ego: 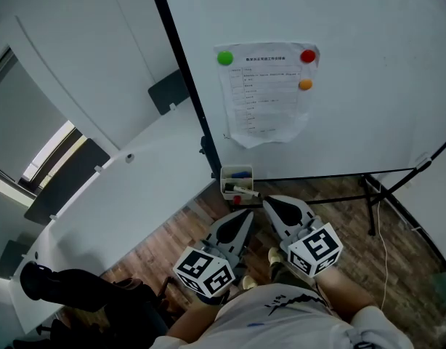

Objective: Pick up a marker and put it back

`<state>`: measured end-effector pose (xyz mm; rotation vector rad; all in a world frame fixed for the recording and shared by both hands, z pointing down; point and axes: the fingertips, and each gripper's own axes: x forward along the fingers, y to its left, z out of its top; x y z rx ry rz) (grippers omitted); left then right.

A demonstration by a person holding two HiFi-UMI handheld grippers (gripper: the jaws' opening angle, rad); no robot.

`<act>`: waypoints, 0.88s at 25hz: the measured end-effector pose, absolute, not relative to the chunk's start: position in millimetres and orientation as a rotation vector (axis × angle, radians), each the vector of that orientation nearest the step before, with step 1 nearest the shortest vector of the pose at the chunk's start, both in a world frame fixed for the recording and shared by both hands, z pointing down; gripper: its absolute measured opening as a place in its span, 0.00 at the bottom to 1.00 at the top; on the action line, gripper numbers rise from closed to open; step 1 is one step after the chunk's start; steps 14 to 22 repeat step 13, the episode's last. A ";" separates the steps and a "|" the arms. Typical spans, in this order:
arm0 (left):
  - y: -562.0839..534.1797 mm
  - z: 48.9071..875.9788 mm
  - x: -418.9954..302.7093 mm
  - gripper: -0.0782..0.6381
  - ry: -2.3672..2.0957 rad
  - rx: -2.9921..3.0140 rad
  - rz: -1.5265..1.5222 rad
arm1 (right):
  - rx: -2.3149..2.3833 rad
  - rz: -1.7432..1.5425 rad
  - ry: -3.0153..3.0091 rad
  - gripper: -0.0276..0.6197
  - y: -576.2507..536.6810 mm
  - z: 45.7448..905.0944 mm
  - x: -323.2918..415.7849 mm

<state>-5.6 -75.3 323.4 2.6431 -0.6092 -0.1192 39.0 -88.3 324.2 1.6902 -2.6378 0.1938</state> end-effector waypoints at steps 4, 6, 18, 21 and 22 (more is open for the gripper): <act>-76.4 322.0 -3.2 0.13 -0.608 2.651 -0.120 | 1.698 0.182 -2.632 0.06 -89.3 322.3 41.5; -76.8 321.8 -3.0 0.13 -0.608 2.653 -0.120 | 1.703 0.179 -2.628 0.06 -89.8 321.6 42.7; -80.8 323.4 -7.3 0.13 -0.619 2.654 -0.117 | 1.703 0.174 -2.625 0.06 -93.3 322.4 39.3; -80.8 323.4 -7.3 0.13 -0.619 2.654 -0.117 | 1.703 0.174 -2.625 0.06 -93.3 322.4 39.3; -80.8 323.4 -7.3 0.13 -0.619 2.654 -0.117 | 1.703 0.174 -2.625 0.06 -93.3 322.4 39.3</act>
